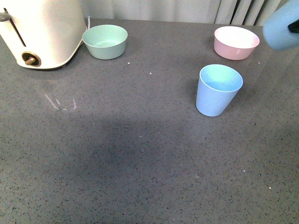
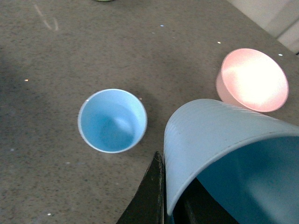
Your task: Stack blue cups with both arms
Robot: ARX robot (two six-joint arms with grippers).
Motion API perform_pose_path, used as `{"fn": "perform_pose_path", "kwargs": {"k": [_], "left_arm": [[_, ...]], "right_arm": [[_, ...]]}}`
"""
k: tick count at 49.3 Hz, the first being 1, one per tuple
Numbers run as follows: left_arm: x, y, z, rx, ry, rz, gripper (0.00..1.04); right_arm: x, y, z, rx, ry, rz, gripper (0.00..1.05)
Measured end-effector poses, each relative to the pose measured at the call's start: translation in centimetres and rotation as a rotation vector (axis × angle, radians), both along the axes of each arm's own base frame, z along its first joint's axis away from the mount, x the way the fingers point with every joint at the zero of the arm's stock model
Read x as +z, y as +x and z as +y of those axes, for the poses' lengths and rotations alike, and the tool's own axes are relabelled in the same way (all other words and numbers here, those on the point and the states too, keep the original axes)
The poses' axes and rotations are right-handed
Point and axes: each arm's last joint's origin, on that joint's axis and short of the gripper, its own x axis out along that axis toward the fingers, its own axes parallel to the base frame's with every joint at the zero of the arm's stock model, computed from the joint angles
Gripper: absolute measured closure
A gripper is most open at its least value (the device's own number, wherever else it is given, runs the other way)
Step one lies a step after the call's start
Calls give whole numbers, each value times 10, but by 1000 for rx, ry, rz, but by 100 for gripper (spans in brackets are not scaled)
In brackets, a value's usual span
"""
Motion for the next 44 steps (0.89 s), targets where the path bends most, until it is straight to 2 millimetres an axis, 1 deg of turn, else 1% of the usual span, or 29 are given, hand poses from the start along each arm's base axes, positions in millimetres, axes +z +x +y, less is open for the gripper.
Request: {"fn": "perform_pose_path", "kwargs": {"k": [7,8,11,16,22,32,36,37,41,43,44], "left_arm": [[0,0,0,0,0,0,9],[0,0,0,0,0,0,9],[0,0,0,0,0,0,9],[0,0,0,0,0,0,9],[0,0,0,0,0,0,9],[0,0,0,0,0,0,9],[0,0,0,0,0,0,9],[0,0,0,0,0,0,9],[0,0,0,0,0,0,9],[0,0,0,0,0,0,9],[0,0,0,0,0,0,9]], "right_arm": [[-10,-6,22,56,-13,30,103],[-13,-7,28,72,-16,38,103],[-19,-7,39,94,-31,45,103],[-29,-3,53,115,-52,62,103],[-40,6,61,112,-61,89,103],[-44,15,66,102,-60,96,102],[-44,17,68,101,-57,93,88],[-43,18,68,97,-55,88,83],[-42,20,68,85,-52,76,74],[-40,22,68,74,-45,66,67],[-38,24,66,64,-37,58,62]]}}
